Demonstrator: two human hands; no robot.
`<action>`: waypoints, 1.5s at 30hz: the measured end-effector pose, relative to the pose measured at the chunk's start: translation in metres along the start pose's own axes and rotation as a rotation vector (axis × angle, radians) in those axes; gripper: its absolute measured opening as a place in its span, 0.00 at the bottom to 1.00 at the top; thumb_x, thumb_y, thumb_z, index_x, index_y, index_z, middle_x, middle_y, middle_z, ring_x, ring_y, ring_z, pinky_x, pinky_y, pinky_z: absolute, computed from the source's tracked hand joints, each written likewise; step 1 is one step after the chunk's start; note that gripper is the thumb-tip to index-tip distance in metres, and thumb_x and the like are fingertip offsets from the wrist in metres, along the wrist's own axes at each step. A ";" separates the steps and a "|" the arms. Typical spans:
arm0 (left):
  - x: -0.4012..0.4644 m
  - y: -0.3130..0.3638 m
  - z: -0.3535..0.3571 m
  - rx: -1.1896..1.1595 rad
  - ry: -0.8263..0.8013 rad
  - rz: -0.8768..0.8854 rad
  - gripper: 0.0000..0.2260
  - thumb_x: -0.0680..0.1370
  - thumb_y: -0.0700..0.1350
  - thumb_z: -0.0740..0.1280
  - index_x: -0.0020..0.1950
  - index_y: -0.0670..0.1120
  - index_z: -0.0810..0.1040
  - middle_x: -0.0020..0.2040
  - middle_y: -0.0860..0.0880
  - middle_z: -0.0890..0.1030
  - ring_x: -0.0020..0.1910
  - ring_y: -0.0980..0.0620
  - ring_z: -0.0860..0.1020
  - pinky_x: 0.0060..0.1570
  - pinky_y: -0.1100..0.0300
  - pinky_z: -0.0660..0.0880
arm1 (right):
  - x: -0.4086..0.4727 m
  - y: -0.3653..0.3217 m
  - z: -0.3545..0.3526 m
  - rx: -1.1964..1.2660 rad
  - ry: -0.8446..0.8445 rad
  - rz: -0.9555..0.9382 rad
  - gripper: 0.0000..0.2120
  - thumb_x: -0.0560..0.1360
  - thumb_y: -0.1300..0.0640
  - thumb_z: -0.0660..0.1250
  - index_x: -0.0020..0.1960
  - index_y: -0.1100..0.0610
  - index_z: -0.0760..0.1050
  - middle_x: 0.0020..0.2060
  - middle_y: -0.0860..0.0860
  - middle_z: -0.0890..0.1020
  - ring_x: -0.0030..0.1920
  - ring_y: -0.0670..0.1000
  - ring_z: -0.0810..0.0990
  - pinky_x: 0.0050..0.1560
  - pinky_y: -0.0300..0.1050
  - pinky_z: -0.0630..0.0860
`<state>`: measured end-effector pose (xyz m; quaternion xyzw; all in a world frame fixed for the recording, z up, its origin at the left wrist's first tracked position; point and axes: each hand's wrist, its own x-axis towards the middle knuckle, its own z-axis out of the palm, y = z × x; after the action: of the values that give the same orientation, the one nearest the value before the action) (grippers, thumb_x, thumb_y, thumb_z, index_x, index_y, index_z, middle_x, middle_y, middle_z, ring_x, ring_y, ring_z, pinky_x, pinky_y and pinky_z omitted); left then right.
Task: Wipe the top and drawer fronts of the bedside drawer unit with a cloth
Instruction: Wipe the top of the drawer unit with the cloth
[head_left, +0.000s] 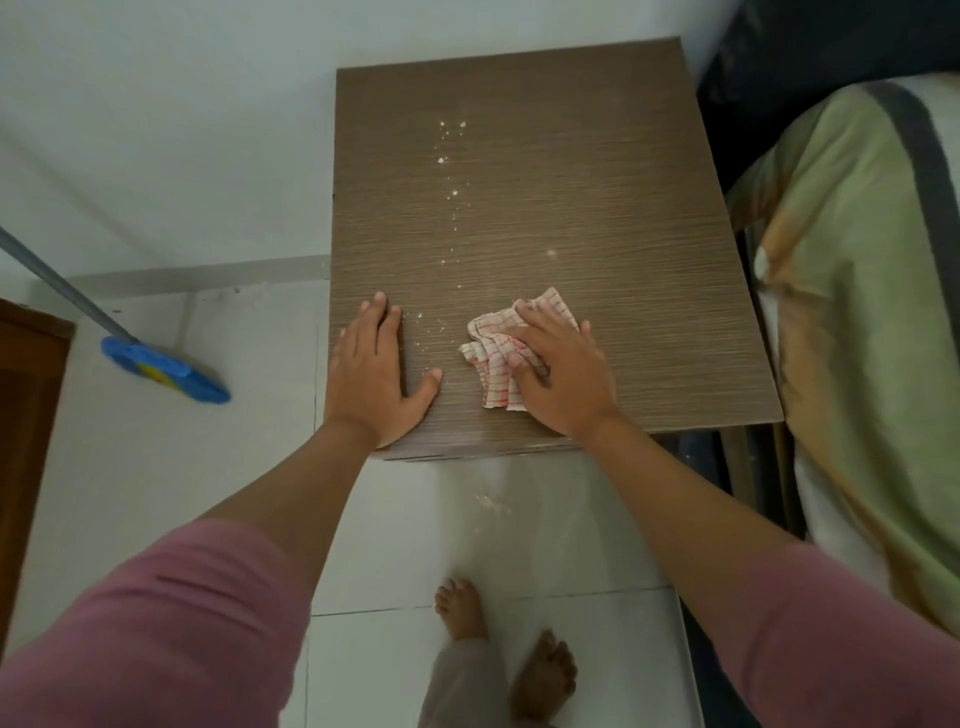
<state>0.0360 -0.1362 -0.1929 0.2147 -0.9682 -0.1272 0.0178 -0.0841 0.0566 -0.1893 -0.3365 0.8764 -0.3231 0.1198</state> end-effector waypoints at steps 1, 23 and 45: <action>0.000 0.000 0.000 0.000 0.005 0.000 0.39 0.72 0.65 0.55 0.73 0.39 0.60 0.76 0.42 0.58 0.75 0.43 0.56 0.71 0.45 0.55 | -0.003 -0.001 0.000 -0.002 -0.002 -0.003 0.16 0.76 0.52 0.62 0.64 0.46 0.73 0.71 0.44 0.67 0.74 0.45 0.58 0.72 0.55 0.46; 0.000 -0.005 0.005 -0.013 0.048 0.034 0.39 0.72 0.66 0.54 0.74 0.39 0.60 0.76 0.41 0.58 0.75 0.42 0.55 0.72 0.45 0.54 | -0.072 -0.022 0.018 0.109 0.045 0.097 0.16 0.77 0.58 0.63 0.64 0.51 0.74 0.69 0.45 0.70 0.69 0.39 0.57 0.72 0.52 0.47; 0.001 -0.005 0.004 -0.006 0.009 0.030 0.38 0.73 0.65 0.56 0.74 0.40 0.59 0.76 0.41 0.56 0.75 0.43 0.54 0.72 0.44 0.54 | -0.085 -0.037 -0.031 0.179 -0.048 0.063 0.20 0.73 0.69 0.64 0.62 0.54 0.77 0.57 0.51 0.81 0.56 0.51 0.79 0.57 0.43 0.75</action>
<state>0.0371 -0.1401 -0.1976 0.2006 -0.9709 -0.1287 0.0246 -0.0153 0.1073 -0.1418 -0.3042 0.8511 -0.3880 0.1804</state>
